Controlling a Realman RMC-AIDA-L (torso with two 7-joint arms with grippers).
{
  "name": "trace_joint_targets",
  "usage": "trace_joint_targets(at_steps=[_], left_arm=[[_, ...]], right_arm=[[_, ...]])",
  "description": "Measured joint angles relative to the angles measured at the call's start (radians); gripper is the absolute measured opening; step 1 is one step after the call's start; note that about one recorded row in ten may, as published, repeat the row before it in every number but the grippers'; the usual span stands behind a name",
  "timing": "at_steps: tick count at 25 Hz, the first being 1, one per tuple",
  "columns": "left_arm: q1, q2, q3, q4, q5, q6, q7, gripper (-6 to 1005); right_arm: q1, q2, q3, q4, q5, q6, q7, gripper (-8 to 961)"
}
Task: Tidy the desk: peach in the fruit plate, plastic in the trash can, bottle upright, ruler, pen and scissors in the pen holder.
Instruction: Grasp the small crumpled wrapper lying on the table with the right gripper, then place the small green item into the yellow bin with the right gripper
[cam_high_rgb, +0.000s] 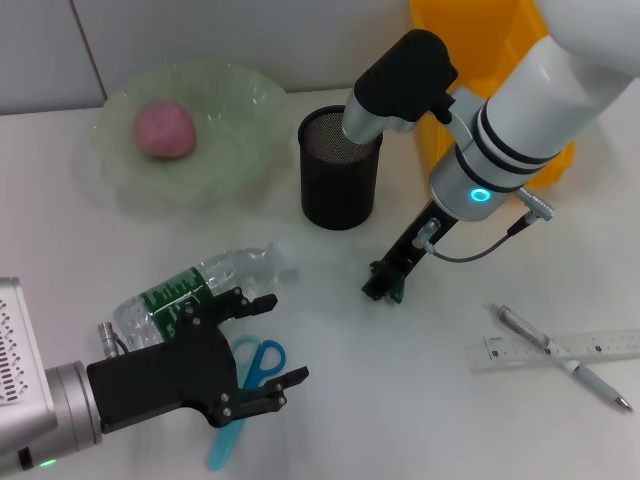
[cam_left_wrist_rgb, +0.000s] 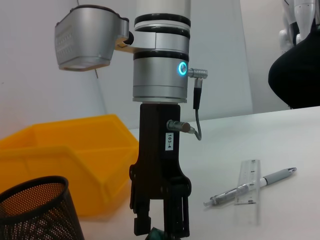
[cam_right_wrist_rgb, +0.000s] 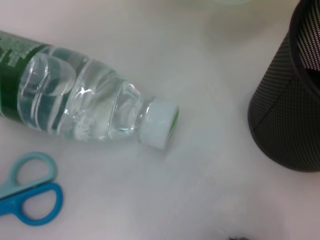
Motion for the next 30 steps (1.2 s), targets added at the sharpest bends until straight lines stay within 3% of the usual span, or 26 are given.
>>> trace_joint_targets(at_steps=[9,30], left_arm=[[-0.001,0.000,0.000,0.000,0.002,0.001,0.000,788],[-0.005,0.000,-0.002,0.000,0.000,0.003,0.000,787]], right_arm=[[0.023,0.000,0.000,0.050,0.011,0.005,-0.006,543],[0.006,-0.003,0.010,0.040,0.011,0.006,-0.009,383]])
